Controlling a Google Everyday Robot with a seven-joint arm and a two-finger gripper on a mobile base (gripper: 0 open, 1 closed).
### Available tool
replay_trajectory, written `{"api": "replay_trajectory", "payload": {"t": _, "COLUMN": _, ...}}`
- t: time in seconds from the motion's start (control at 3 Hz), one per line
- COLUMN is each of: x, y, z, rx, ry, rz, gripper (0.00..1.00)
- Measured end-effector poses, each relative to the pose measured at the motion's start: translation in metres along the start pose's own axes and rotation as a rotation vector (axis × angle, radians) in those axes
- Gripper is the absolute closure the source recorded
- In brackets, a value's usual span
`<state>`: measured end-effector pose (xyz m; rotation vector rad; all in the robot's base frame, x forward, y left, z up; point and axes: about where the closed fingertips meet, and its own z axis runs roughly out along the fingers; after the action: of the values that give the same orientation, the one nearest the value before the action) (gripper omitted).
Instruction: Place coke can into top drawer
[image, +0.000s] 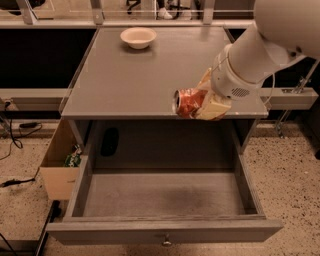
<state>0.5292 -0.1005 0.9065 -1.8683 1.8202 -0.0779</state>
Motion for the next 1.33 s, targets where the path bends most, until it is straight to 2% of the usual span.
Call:
{"api": "replay_trajectory", "payload": {"t": 0.67, "x": 0.010, "y": 0.043, "z": 0.048, "rx": -0.082, "ry": -0.021, "rz": 0.059, "gripper": 1.00}}
{"api": "replay_trajectory", "payload": {"t": 1.33, "x": 0.014, "y": 0.095, "z": 0.108, "rx": -0.121, "ry": -0.038, "rz": 0.061, "gripper": 1.00}}
